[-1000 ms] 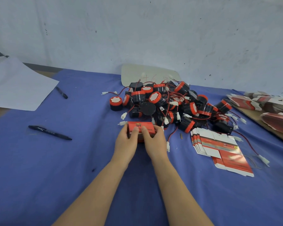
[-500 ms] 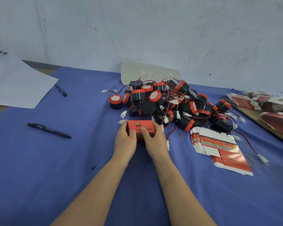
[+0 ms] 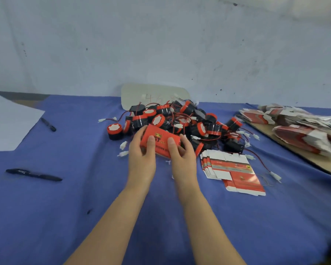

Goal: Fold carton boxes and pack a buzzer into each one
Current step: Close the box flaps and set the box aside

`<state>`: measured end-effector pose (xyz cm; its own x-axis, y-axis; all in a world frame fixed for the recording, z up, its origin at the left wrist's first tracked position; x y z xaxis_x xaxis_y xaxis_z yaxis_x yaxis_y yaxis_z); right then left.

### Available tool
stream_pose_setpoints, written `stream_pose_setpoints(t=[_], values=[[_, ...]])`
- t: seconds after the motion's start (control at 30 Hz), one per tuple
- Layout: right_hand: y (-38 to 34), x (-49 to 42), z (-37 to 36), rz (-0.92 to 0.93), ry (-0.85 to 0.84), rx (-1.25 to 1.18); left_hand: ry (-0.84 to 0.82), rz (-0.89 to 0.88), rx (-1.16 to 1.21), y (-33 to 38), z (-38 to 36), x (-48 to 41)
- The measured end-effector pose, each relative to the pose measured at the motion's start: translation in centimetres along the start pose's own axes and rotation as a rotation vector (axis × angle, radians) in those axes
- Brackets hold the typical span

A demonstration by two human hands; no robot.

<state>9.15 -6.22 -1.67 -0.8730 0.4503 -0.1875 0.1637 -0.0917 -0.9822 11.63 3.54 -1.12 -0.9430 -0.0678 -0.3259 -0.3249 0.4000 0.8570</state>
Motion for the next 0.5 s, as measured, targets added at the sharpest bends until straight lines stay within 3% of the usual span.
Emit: stream_pose_setpoints(t=[0.13,0.27,0.4,0.5], values=[[-6.3,1.7,10.2,0.158,0.331,-0.025,-0.169,-0.069,0.065,3.0,-10.8,2.8],[-11.1,6.4,24.4,0.200,0.775,0.167,-0.466,0.187,0.196,4.1,-24.6,10.9],[-13.3,13.5,35.5,0.068,1.115,0.620,-0.826,0.304,0.101,3.7,-34.1,21.3],[-13.1,16.7,39.6,-0.164,1.184,0.885,-1.077,0.122,-0.200,3.0,-36.8,26.3]])
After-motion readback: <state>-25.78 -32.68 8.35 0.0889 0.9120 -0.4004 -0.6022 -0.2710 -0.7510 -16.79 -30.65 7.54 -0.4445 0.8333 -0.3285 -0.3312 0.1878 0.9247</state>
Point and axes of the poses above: each hand's wrist, its own x-axis away from the middle knuckle, its own z-axis out of the back of the hand, y = z × x, the point moved 3 cm from there along -x, towards the middle knuckle, and after that the axes turned 14 degrees about x, right-handed, at the moved point
